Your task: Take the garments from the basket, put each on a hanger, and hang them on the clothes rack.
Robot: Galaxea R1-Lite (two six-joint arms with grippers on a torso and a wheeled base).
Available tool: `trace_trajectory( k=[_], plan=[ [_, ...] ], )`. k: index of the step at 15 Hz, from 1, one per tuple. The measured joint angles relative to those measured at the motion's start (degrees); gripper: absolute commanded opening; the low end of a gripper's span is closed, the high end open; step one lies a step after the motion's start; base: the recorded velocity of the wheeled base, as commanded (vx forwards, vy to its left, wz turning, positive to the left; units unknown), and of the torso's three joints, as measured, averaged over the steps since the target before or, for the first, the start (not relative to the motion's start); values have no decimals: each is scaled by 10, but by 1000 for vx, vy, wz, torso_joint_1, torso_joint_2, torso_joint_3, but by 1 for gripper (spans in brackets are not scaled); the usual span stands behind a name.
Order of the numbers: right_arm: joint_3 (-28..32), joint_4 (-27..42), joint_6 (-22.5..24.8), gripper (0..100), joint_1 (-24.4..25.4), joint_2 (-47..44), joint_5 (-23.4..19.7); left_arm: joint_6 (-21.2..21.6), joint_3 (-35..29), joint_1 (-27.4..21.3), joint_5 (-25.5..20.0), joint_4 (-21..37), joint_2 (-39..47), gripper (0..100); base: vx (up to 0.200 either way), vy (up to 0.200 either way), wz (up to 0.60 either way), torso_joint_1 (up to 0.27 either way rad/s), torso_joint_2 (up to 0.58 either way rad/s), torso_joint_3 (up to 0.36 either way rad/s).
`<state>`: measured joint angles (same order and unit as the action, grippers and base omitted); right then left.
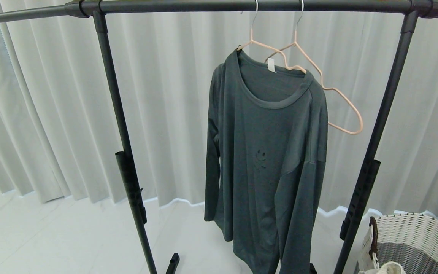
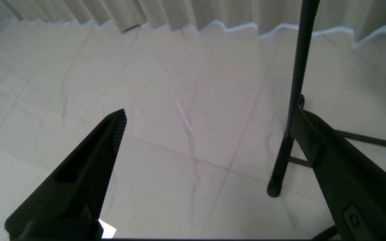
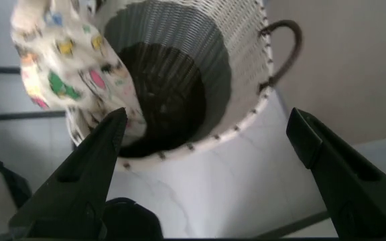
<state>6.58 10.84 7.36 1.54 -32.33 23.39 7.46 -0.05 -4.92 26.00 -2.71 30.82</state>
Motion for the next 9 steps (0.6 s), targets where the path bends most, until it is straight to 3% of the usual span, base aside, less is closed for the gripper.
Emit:
trace_trajectory(
  k=[4,7,9],
  plan=[
    [0,13,-82,100,0,-5,0,0,0,1,0,0,1,100,0,0,0,0,0,0],
    [1,15,-82,100,1,-6,-17,0,0,1,0,0,3,100,0,0,0,0,0,0],
    [8,15,-58,100,4,-9,-81,0,0,2,0,0,4,100,0,0,0,0,0,0]
  ],
)
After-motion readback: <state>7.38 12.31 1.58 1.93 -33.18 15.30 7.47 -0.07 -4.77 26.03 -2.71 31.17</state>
